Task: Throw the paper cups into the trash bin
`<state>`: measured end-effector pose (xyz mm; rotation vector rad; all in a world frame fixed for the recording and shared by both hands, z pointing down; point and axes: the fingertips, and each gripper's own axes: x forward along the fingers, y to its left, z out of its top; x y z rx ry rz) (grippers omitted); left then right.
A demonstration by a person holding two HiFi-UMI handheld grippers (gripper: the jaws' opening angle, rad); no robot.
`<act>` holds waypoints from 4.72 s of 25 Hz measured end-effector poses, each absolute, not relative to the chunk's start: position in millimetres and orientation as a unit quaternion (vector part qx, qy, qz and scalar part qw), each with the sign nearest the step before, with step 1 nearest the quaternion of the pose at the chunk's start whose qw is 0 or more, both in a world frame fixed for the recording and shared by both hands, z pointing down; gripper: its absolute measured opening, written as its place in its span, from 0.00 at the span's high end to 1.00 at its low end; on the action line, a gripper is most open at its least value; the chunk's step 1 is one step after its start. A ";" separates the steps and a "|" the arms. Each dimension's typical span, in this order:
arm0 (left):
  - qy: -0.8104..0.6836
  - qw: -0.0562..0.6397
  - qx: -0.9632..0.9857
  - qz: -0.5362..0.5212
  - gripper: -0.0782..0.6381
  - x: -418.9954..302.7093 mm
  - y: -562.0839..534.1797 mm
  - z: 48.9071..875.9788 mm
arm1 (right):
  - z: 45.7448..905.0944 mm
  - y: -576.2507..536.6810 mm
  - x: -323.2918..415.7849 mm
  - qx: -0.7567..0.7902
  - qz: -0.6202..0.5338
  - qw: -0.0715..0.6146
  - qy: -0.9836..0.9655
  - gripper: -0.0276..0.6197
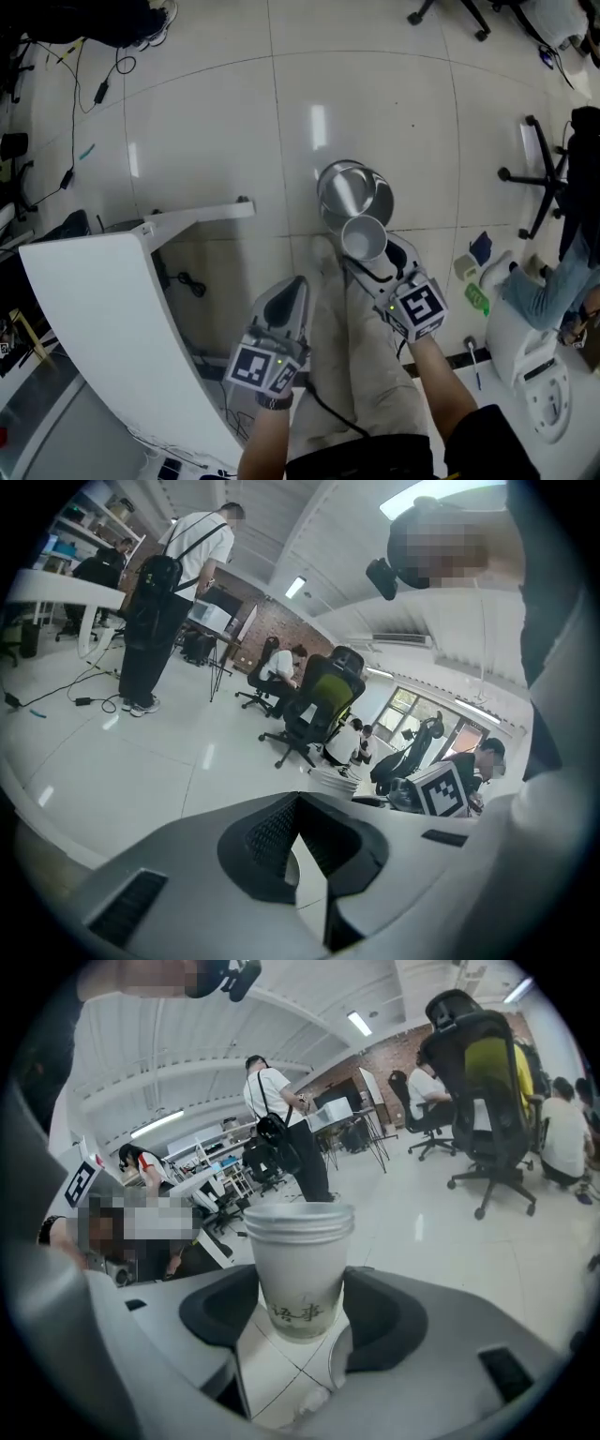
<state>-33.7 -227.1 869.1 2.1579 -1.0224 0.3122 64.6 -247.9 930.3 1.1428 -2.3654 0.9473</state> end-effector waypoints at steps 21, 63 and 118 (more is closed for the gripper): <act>-0.405 0.374 0.817 0.168 0.89 -53.0 -250.4 950.0 | 1249.8 -217.2 52.9 0.345 0.475 0.328 -0.740 0.50; -0.434 0.390 0.796 0.164 0.89 -48.6 -249.1 949.1 | 1299.7 -203.8 68.9 0.312 0.514 0.411 -0.685 0.77; -0.460 0.097 0.882 -0.036 0.89 -23.8 -292.6 365.6 | 386.5 -287.8 82.1 0.417 0.073 -0.034 -0.905 0.95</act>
